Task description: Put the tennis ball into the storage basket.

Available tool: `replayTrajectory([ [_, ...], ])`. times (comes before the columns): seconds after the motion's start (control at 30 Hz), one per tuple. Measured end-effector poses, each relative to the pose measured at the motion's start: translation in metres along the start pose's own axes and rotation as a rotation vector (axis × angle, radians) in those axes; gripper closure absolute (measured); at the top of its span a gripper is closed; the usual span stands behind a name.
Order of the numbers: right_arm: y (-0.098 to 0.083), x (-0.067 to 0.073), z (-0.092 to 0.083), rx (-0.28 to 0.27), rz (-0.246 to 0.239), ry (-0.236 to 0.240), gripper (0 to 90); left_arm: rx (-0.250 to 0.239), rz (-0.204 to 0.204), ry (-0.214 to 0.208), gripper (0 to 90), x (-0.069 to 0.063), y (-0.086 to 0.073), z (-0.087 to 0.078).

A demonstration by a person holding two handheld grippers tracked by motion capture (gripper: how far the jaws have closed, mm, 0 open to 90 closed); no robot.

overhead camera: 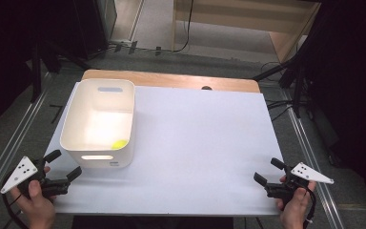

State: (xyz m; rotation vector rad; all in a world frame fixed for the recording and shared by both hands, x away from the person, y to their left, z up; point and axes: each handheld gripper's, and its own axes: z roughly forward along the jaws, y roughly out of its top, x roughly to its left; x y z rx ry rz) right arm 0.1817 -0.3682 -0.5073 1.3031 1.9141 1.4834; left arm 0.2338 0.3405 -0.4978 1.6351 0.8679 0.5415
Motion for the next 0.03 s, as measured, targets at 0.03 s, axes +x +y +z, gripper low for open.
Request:
replayTrajectory([
  [0.03, -0.0002, 0.0003, 0.0004, 0.001, 0.005, 0.001, 0.0, 0.000, 0.000, 0.000, 0.0, 0.0001, 0.0001, 0.0000],
])
